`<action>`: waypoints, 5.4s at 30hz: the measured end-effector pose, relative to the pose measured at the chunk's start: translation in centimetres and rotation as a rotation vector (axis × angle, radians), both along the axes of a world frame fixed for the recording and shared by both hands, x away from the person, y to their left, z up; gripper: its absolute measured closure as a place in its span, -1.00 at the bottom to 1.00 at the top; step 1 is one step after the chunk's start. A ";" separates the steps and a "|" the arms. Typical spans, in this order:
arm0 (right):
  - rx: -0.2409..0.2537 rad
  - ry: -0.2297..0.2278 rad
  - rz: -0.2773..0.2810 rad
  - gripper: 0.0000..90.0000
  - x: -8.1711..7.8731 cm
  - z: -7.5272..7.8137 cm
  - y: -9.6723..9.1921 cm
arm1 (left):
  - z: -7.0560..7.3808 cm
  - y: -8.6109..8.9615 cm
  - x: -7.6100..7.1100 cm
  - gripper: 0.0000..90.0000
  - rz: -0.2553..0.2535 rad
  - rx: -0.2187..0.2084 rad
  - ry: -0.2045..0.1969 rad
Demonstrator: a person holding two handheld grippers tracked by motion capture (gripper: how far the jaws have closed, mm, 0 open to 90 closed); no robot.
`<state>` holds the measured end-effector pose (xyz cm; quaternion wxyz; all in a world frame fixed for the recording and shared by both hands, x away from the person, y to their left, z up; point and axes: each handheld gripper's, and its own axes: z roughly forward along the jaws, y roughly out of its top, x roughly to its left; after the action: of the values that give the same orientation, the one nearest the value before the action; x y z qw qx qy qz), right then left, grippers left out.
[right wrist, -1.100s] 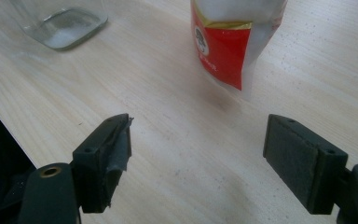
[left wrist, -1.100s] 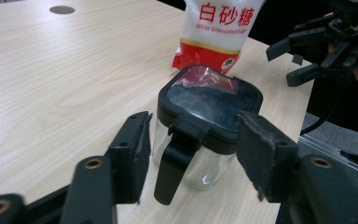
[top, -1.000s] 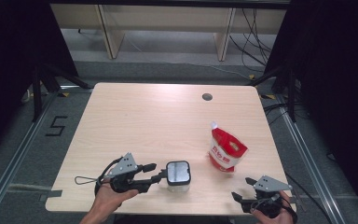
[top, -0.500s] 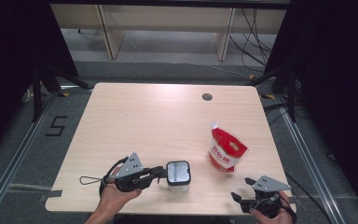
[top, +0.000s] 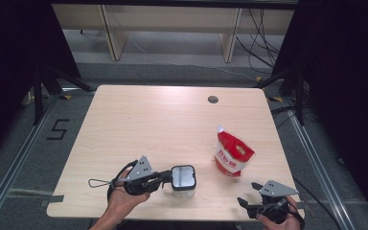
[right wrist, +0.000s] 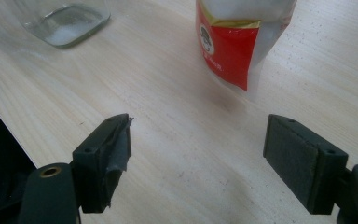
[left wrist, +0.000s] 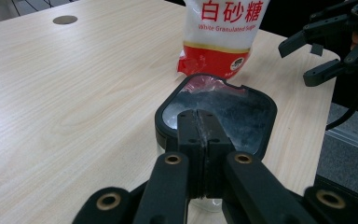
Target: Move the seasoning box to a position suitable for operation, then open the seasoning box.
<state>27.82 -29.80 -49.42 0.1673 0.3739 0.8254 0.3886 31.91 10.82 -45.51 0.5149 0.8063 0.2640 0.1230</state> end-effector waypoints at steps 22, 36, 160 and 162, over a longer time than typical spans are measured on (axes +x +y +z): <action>0.045 -0.060 0.070 -0.28 -0.7 0.6 2.0 | -0.2 0.6 -0.4 0.98 0.013 0.011 -0.008; 0.043 -0.173 0.188 0.22 -0.7 1.4 6.2 | -0.3 0.5 -0.7 0.97 0.011 0.009 -0.020; 0.064 -0.300 0.394 0.94 0.8 6.9 17.3 | -5.5 1.3 -0.4 0.66 -0.017 0.149 -0.020; 0.065 -0.303 0.397 0.94 0.8 6.9 17.5 | -5.5 1.2 -0.4 0.66 -0.008 0.141 -0.015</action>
<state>28.67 -12.27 -42.49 0.1973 0.1471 0.8353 0.4917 31.47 12.06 -51.04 0.4593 0.8406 0.2477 0.1451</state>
